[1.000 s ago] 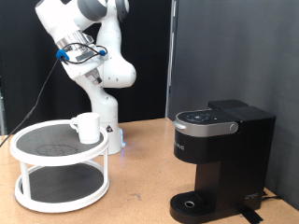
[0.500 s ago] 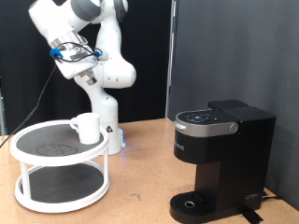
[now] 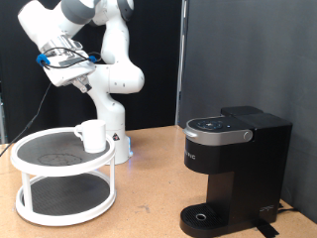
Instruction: Make a cup of coffee with the keurig machine
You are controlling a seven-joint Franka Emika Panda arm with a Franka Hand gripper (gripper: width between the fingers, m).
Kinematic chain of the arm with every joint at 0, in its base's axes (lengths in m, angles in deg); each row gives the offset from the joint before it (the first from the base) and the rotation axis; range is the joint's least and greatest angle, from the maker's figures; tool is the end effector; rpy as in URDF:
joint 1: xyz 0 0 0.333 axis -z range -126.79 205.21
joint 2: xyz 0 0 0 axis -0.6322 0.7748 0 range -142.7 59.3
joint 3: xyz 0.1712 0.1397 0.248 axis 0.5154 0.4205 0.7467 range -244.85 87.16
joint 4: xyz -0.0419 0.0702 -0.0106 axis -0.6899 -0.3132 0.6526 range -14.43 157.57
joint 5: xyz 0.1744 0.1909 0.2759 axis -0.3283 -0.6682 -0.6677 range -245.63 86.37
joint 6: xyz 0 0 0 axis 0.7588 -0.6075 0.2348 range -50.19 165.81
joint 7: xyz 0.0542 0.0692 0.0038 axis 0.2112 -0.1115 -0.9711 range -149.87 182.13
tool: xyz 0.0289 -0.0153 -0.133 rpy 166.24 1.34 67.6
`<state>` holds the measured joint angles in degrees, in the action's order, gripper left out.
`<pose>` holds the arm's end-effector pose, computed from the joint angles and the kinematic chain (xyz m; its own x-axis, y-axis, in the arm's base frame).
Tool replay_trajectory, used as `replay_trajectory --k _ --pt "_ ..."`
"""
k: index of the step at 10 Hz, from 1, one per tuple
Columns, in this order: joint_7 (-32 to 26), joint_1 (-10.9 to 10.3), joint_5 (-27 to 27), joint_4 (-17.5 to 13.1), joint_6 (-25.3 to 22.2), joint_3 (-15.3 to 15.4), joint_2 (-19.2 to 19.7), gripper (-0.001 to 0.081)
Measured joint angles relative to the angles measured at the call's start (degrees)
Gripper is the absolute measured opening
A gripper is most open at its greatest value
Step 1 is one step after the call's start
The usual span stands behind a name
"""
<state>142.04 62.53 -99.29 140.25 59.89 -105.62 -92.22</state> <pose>0.2031 -0.1780 0.4322 -0.8934 0.0122 -0.4491 -0.2088 0.8737 0.4393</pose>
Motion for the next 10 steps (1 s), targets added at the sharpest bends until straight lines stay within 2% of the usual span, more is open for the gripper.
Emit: replay_trajectory --k 2,5,6,7,8,9,10 --pt "-0.7 0.1 1.2 0.2 0.4 -0.9 0.5 0.0000" --pt "-0.7 0.6 0.9 2.6 4.9 -1.9 0.5 0.0000" --pt "-0.7 0.7 0.9 3.2 5.5 -2.3 0.5 0.0128" --pt "-1.0 0.7 0.9 3.8 6.0 -2.9 0.5 0.0300" --pt "-1.8 0.7 0.9 4.3 6.3 -3.5 0.5 0.0300" --pt "-3.0 0.7 0.9 4.6 6.3 -4.2 0.5 0.0496" --pt "-3.7 0.7 0.9 4.9 6.3 -4.8 0.5 0.0496"
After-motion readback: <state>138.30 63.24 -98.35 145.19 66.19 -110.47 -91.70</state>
